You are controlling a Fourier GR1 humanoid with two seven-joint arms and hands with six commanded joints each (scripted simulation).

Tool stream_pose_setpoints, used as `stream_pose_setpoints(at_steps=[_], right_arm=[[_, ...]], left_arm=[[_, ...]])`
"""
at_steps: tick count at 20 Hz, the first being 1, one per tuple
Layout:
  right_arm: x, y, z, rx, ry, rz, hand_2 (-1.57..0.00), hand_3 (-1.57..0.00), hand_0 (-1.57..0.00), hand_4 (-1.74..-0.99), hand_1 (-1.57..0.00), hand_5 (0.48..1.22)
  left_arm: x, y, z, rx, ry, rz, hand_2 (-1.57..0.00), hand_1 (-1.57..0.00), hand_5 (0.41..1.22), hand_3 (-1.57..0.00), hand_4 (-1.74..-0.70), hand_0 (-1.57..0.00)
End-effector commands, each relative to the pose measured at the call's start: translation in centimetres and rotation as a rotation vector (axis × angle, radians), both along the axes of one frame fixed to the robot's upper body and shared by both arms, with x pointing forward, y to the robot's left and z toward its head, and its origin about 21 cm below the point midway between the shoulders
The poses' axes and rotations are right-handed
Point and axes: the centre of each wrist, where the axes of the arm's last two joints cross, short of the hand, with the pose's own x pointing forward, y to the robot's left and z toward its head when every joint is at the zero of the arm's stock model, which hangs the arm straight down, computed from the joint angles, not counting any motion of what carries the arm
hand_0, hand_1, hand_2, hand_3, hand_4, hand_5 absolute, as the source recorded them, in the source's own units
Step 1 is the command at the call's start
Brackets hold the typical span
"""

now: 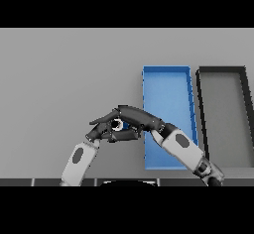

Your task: Pick up the blue pipe and place it into the blue bin.

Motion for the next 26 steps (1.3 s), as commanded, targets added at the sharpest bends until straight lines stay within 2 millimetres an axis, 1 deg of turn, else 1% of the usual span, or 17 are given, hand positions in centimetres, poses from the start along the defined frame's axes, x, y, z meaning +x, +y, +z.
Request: stream_pose_setpoints(at_steps=[1,3,5,6,7,8,9,11,12,14,16,17,18,21,22,24,26], right_arm=[[0.0,0.1,0.0,-0.014,0.01,-0.011,-1.56,-1.55,-1.56,-1.736,-1.56,1.205],[-0.4,0.3,0.2,-0.035,0.029,-0.013,-1.56,-1.56,-1.56,-1.738,-1.56,1.211],[-0.4,0.1,-0.1,-0.039,0.029,-0.027,-1.57,-1.56,-1.57,-1.739,-1.57,1.214],[-0.3,0.3,0.0,-0.05,0.028,-0.034,-1.57,-1.56,-1.57,-1.739,-1.57,1.216],[-0.4,0.6,0.0,-0.055,0.023,-0.032,-1.57,-1.57,-1.57,-1.74,-1.57,1.217],[-0.4,0.6,0.4,-0.06,0.015,-0.035,-1.57,-1.57,-1.57,-1.74,-1.57,1.218],[-0.5,0.3,0.2,-0.047,0.013,-0.038,-1.57,-1.57,-1.57,-1.74,-1.57,1.218],[-0.5,0.3,0.2,-0.042,0.014,-0.031,-1.57,-1.57,-1.57,-1.74,-1.57,1.219],[-0.2,0.6,0.3,-0.03,0.035,-0.035,-1.57,-1.57,-1.57,-1.741,-1.57,1.22],[-0.2,0.4,0.0,-0.007,0.053,-0.024,-1.57,-1.57,-1.57,-1.741,-1.57,1.22],[0.1,0.2,0.9,0.033,0.111,-0.013,-1.57,-1.57,-1.57,-1.741,-1.57,1.22],[0.3,0.1,1.9,0.045,0.114,-0.012,-1.57,-1.57,-1.57,-1.741,-1.57,1.221],[0.2,0.1,2.3,0.068,0.145,-0.01,-1.57,-1.57,-1.57,-1.741,-1.57,1.221],[1.0,-0.1,5.6,0.118,0.184,-0.004,-1.57,-1.57,-1.57,-1.741,-1.57,1.221],[1.1,-0.1,6.4,0.14,0.179,0.021,-1.57,-1.57,-1.57,-1.741,-1.57,1.221],[1.8,-0.7,9.7,0.192,0.138,0.062,-1.57,-1.57,-1.57,-1.741,-1.57,1.221],[2.9,-1.2,12.3,0.259,0.105,0.017,-1.57,-1.57,-1.57,-1.741,-1.57,1.221]], left_arm=[[0.0,0.1,0.0,0.032,0.009,-0.021,-0.83,-0.86,1.221,-0.75,-1.37,-0.94],[0.4,0.4,0.1,0.075,-0.001,-0.043,-0.53,-0.55,1.221,-0.48,-1.21,-0.6],[0.2,0.6,-0.3,0.113,-0.002,-0.044,-0.34,-0.35,1.029,-0.3,-1.08,-0.38],[0.2,0.3,-0.3,0.114,0.013,-0.033,-0.27,-0.28,0.938,-0.24,-1.05,-0.31],[0.2,0.6,-0.2,0.117,0.027,-0.016,-0.22,-0.22,0.848,-0.19,-1.02,-0.24],[0.2,0.4,-0.1,0.104,0.035,-0.009,-0.17,-0.18,0.77,-0.16,-1.0,-0.2],[0.0,0.4,-0.1,0.106,0.043,-0.005,-0.14,-0.14,0.704,-0.12,-0.98,-0.16],[0.2,0.4,-0.4,0.131,0.098,0.01,-0.09,-0.09,0.603,-0.08,-0.97,-0.1],[0.5,0.3,-0.1,0.136,0.084,0.017,-0.07,-0.07,0.567,-0.06,-0.97,-0.08],[0.1,0.7,-0.6,0.135,0.078,0.018,-0.04,-0.05,0.513,-0.04,-0.95,-0.05],[0.1,0.4,-0.7,0.144,0.083,0.023,-0.03,-0.03,0.484,-0.03,-0.93,-0.03],[0.4,0.4,-0.5,0.153,0.082,0.032,-0.02,-0.02,0.482,-0.02,-0.92,-0.03],[0.3,0.8,-0.6,0.158,0.086,0.029,-0.02,-0.02,0.474,-0.02,-0.92,-0.02],[-0.1,0.8,-0.9,0.176,0.1,0.018,-0.01,-0.01,0.456,-0.01,-0.91,-0.01],[0.3,0.7,-0.8,0.18,0.102,0.025,-0.01,-0.01,0.45,-0.01,-0.91,-0.01],[0.3,0.7,-0.9,0.187,0.113,0.018,0.0,0.0,0.441,0.0,-0.91,0.0],[0.5,0.5,-0.8,0.186,0.118,0.021,0.0,0.0,0.435,0.0,-0.91,0.0]])
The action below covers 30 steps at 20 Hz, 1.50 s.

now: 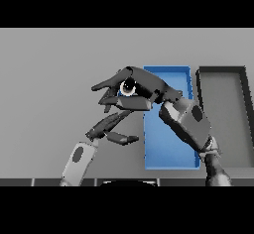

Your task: Pick up the blue pipe and place it into the blue bin.

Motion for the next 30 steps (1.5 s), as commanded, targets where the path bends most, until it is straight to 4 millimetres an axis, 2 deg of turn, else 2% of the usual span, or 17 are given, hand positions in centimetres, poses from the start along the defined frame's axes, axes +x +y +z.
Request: stream_pose_setpoints(at_steps=[1,4,8,11,15,18,20,23,25,26,27,28,30], right_arm=[[0.6,-0.6,1.1,0.037,-0.025,-0.062,-1.57,-1.57,-1.57,-1.741,-1.57,1.221],[2.4,-2.6,3.7,0.039,-0.047,-0.241,-1.57,-1.57,-1.57,-1.741,-1.57,1.221],[5.6,-6.2,3.4,0.018,-0.001,-0.415,-1.57,-1.57,-1.57,-1.741,-1.57,1.221],[7.2,-9.5,1.0,-0.025,0.07,-0.527,-1.57,-1.57,-1.57,-1.741,-1.57,1.221],[7.0,-12.5,-2.9,-0.069,0.197,-0.625,-1.57,-1.57,-1.57,-1.741,-1.57,1.221],[6.0,-14.6,-6.2,-0.127,0.277,-0.682,-1.57,-1.57,-1.57,-1.741,-1.57,1.221],[4.9,-15.0,-8.6,-0.156,0.357,-0.733,-1.57,-1.57,-1.57,-1.741,-1.57,1.221],[3.2,-15.5,-10.8,-0.197,0.442,-0.81,-1.57,-1.57,-1.57,-1.741,-1.57,1.221],[3.0,-15.6,-12.1,-0.248,0.486,-0.887,-1.57,-1.57,-1.57,-1.741,-1.57,1.221],[2.7,-15.5,-13.0,-0.267,0.517,-0.915,-1.57,-1.51,-1.57,-1.741,-1.57,1.221],[2.6,-15.3,-13.9,-0.284,0.556,-0.932,-1.57,-1.52,-1.57,-1.741,-1.57,1.221],[2.2,-15.4,-14.3,-0.304,0.577,-0.945,-1.57,-1.26,-1.57,-1.741,-1.57,1.221],[2.1,-15.5,-15.5,-0.383,0.599,-0.993,-1.57,-1.02,-1.57,-1.741,-1.57,1.221]], left_arm=[[-0.3,0.0,-0.1,-0.005,-0.003,-0.002,0.0,0.0,0.433,0.0,-0.9,0.0],[-0.1,0.4,0.3,0.021,-0.01,0.006,0.0,0.0,0.428,0.0,-0.89,0.0],[-0.2,0.8,0.0,0.015,-0.013,0.008,0.0,0.0,0.412,0.0,-0.89,0.0],[-0.3,1.2,0.2,0.017,-0.037,0.012,0.0,0.0,0.413,0.0,-0.87,0.0],[-0.2,0.9,0.1,0.032,-0.031,0.016,0.0,0.0,0.419,0.0,-0.87,0.0],[-0.6,0.7,-0.1,0.009,-0.018,0.008,0.0,0.0,0.422,0.0,-0.87,0.0],[-1.1,0.6,-0.3,0.006,-0.008,0.007,0.0,0.0,0.423,0.0,-0.88,0.0],[-1.1,0.6,-0.1,0.015,-0.005,0.013,0.0,0.0,0.428,0.0,-0.88,0.0],[-1.0,0.5,-0.3,0.013,-0.006,0.013,0.0,0.0,0.425,0.0,-0.88,0.0],[-1.1,0.5,-0.1,0.006,-0.011,0.011,0.0,0.0,0.423,0.0,-0.89,0.0],[-0.8,0.4,0.1,0.013,-0.013,0.013,0.0,0.0,0.422,0.0,-0.89,0.0],[-0.8,0.6,0.2,0.018,-0.008,0.013,0.0,0.0,0.42,0.0,-0.89,0.0],[-1.3,0.7,0.1,0.002,-0.016,0.005,0.0,0.0,0.42,0.0,-0.88,0.0]])
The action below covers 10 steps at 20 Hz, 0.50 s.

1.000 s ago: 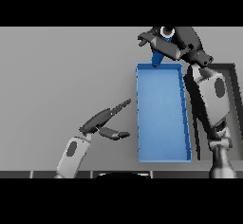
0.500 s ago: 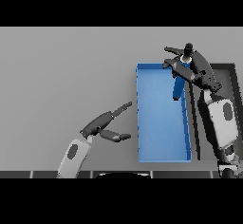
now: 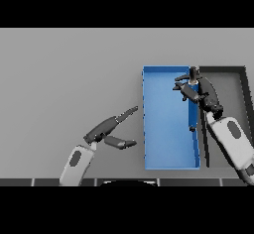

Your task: Pick up the blue pipe and place it into the blue bin.

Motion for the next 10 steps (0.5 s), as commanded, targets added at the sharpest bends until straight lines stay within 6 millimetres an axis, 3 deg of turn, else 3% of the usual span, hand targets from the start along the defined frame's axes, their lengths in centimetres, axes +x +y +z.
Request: stream_pose_setpoints(at_steps=[1,2,3,5,7,10], right_arm=[[0.1,0.1,-0.9,-0.02,0.041,-0.017,-1.57,-0.91,-1.57,-1.741,-1.57,1.221],[0.2,0.1,-1.5,-0.043,0.077,-0.045,-1.57,-0.85,-1.57,-1.741,-1.55,1.221],[0.2,0.2,-2.0,-0.058,0.118,-0.054,-1.34,-0.79,-1.46,-1.678,-1.34,1.221],[0.4,0.2,-2.3,-0.098,0.173,-0.057,-0.86,-0.5,-0.94,-1.503,-0.85,1.221],[0.4,0.0,-2.6,-0.145,0.213,-0.018,-0.55,-0.32,-0.6,-1.337,-0.55,1.221],[0.3,0.0,-2.8,-0.252,0.268,0.067,-0.28,-0.16,-0.31,-1.175,-0.28,1.084]], left_arm=[[0.1,0.0,0.1,0.005,-0.001,-0.001,0.0,0.0,0.421,0.0,-0.88,0.0],[0.2,-0.1,0.1,0.014,0.006,0.003,0.0,0.0,0.421,0.0,-0.88,0.0],[0.3,0.2,0.0,0.018,0.004,0.003,0.0,0.0,0.421,0.0,-0.88,0.0],[0.1,0.1,-0.2,0.021,0.008,0.004,0.0,0.0,0.422,0.0,-0.88,0.0],[0.2,0.2,-0.1,0.018,0.003,0.007,0.0,0.0,0.427,0.0,-0.88,0.0],[0.1,0.0,0.0,0.013,0.01,0.009,0.0,0.0,0.429,0.0,-0.88,0.0]])
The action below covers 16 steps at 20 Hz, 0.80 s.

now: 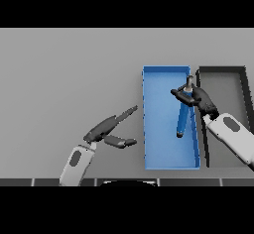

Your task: Pick up the blue pipe and place it into the blue bin.

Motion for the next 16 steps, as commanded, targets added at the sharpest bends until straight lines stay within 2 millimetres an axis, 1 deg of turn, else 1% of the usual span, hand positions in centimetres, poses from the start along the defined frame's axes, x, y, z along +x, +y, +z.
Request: stream_pose_setpoints(at_steps=[1,3,6,10,13,14,16], right_arm=[[0.0,0.1,0.0,-0.027,0.011,0.027,-0.22,-0.13,-0.24,-1.142,-0.22,1.03],[-0.1,0.1,-0.1,-0.074,0.036,0.065,-0.14,-0.08,-0.16,-1.083,-0.14,0.934],[0.1,0.4,-0.4,-0.127,0.06,0.094,-0.07,-0.04,-0.08,-1.063,-0.07,0.846],[0.0,0.5,-0.8,-0.169,0.068,0.119,-0.03,-0.02,-0.03,-1.038,-0.03,0.734],[0.2,0.5,-0.8,-0.189,0.061,0.122,-0.01,-0.01,-0.02,-1.03,-0.01,0.682],[0.4,0.5,-0.6,-0.197,0.062,0.128,-0.01,-0.01,-0.01,-1.022,-0.01,0.672],[0.3,0.9,-1.0,-0.195,0.073,0.155,-0.01,0.0,-0.01,-1.022,-0.01,0.665]], left_arm=[[0.1,0.0,0.1,0.003,-0.001,0.002,0.0,0.0,0.429,0.0,-0.88,0.0],[0.0,0.0,0.1,-0.004,0.001,-0.002,0.0,0.0,0.428,0.0,-0.89,0.0],[0.0,0.2,0.1,-0.001,-0.007,-0.001,0.0,0.0,0.427,0.0,-0.89,0.0],[-0.3,-0.1,0.0,-0.003,-0.007,-0.007,0.0,0.0,0.429,0.0,-0.89,0.0],[-0.3,0.0,0.1,-0.002,-0.01,0.0,0.0,0.0,0.429,0.0,-0.89,0.0],[-0.4,0.1,-0.1,0.005,-0.005,0.001,0.0,0.0,0.431,0.0,-0.89,0.0],[0.1,-0.1,0.2,0.011,-0.006,0.008,0.0,0.0,0.431,0.0,-0.89,0.0]])
